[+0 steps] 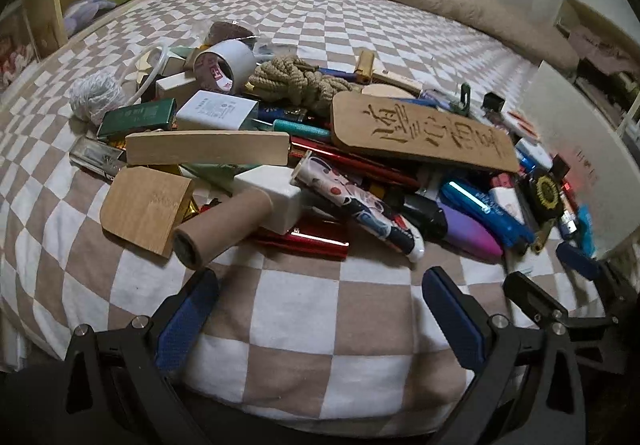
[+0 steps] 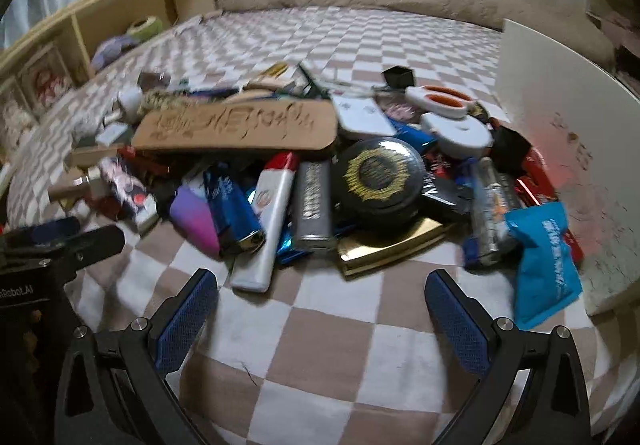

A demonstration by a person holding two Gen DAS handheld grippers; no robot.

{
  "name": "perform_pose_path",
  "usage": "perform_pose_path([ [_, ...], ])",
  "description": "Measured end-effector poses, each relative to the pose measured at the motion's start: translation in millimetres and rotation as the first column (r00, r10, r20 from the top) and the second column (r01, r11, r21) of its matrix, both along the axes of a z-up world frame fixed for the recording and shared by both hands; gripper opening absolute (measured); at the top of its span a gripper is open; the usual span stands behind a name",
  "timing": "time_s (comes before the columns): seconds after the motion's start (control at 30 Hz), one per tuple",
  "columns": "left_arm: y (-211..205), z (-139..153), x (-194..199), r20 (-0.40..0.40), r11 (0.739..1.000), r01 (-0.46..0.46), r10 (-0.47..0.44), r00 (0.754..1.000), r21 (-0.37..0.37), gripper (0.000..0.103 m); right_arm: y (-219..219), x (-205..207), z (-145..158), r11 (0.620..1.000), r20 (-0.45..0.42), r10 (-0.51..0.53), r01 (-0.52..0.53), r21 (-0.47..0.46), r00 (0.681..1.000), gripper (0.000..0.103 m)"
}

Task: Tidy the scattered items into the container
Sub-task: 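Lower both open tools toward the remaining items on the bed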

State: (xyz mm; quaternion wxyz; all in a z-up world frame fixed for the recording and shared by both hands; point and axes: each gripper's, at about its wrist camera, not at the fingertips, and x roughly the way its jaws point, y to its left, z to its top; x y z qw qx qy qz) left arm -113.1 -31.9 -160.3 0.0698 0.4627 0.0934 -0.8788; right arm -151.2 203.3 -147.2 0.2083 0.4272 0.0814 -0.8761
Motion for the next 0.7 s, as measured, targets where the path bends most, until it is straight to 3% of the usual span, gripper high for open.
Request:
perform_pose_path([
  [0.23,-11,0,-8,0.019,0.999,-0.035,0.035,0.999,-0.031,0.103,15,-10,0,0.996,-0.007,-0.086,0.086,-0.001,0.996,0.103],
  [0.43,-26,3,-23,0.063,0.999,-0.035,0.034,0.997,0.003,0.103,37,-18,1,0.983,-0.010,-0.184,0.184,-0.015,0.983,0.103],
  [0.6,-20,1,-37,0.101,0.999,-0.002,0.007,0.995,-0.047,0.103,54,-26,2,0.969,0.012,-0.244,0.244,-0.048,0.970,0.103],
  [0.7,-12,-4,-43,0.128,0.993,0.018,-0.002,0.992,-0.120,0.103,53,-25,1,0.970,0.007,-0.241,0.241,-0.040,0.970,0.103],
])
